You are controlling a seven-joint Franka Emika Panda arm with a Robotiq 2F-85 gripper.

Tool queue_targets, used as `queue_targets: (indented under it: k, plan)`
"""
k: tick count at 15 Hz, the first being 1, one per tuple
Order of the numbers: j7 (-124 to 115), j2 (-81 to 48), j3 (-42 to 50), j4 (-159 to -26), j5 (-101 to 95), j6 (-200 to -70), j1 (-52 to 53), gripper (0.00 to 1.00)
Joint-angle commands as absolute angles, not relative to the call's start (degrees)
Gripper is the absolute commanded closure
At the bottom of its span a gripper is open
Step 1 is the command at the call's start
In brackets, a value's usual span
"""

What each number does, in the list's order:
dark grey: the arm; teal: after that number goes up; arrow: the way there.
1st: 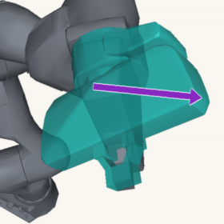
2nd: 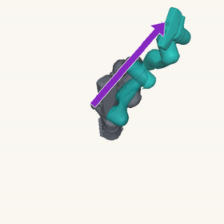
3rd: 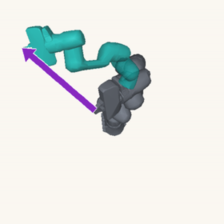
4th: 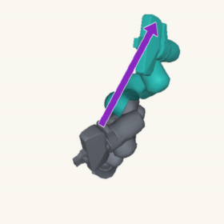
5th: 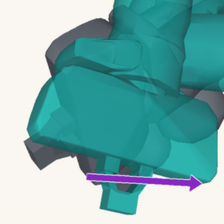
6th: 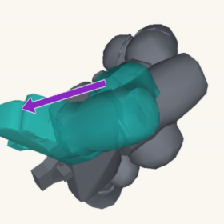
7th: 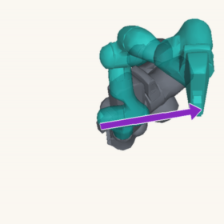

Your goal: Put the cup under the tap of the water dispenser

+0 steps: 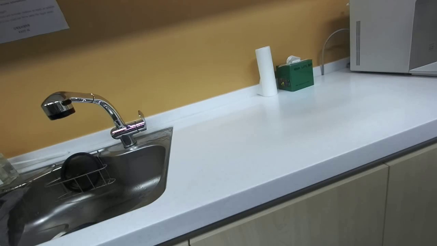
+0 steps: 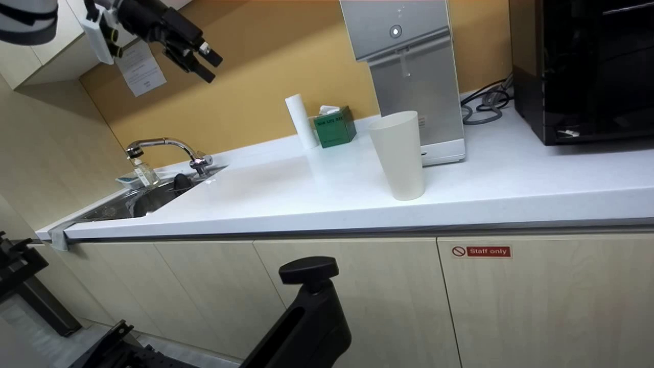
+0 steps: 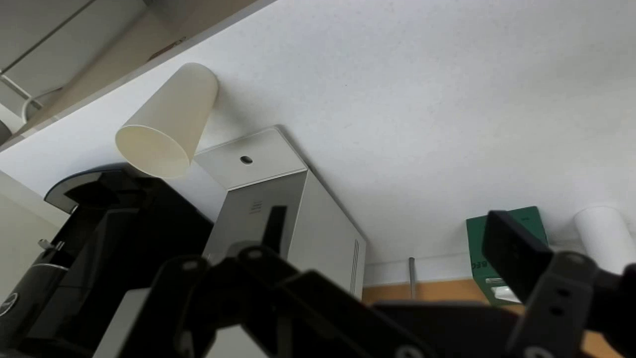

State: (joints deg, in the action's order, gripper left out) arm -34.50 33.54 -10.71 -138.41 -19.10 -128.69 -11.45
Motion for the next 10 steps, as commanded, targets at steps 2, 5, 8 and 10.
queue_targets:
  k: [2, 5, 8, 10]
  plan:
    - [-37.1, 33.3, -12.3, -138.1, -22.2, -127.9, -13.1, 0.0]
    - [-42.5, 33.2, -14.4, -138.6, -30.0, -126.9, -17.3, 0.0]
    - [-48.3, 32.9, -13.9, -140.0, -35.5, -125.8, -19.5, 0.0]
    - [-50.2, 32.2, -11.3, -141.2, -35.1, -126.6, -18.9, 0.0]
